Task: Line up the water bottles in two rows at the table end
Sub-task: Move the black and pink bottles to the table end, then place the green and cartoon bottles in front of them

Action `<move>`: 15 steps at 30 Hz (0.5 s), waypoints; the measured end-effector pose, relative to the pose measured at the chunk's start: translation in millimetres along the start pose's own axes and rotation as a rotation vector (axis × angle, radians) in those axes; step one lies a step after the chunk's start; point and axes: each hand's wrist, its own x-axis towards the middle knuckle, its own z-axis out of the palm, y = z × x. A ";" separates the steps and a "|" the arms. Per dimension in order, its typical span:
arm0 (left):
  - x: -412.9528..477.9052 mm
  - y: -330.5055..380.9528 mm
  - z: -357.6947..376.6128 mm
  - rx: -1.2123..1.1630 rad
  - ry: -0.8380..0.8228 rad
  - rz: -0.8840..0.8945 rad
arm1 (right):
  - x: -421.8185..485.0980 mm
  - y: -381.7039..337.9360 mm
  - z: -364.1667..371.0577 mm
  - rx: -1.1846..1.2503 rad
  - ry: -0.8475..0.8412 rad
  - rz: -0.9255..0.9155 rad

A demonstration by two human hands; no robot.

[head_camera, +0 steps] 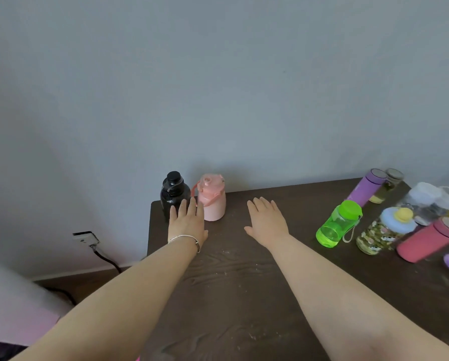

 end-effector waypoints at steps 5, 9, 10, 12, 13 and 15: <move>-6.9 42.5 -10.3 0.047 0.017 0.066 | -31.7 35.1 -6.7 -0.002 0.043 0.020; -10.4 82.8 -15.1 0.072 0.045 0.097 | -57.9 74.9 -5.7 -0.002 0.056 0.030; -11.5 94.5 -15.3 0.077 0.044 0.099 | -64.7 86.2 -4.7 -0.005 0.061 0.029; -16.3 122.1 -14.1 0.086 0.019 0.092 | -78.8 111.6 -2.4 -0.009 0.058 0.025; -19.8 135.8 -12.1 0.096 0.009 0.087 | -85.1 124.4 -0.3 -0.008 0.062 0.022; -26.1 166.5 -6.9 0.122 0.000 0.083 | -99.6 153.7 2.3 -0.007 0.073 0.014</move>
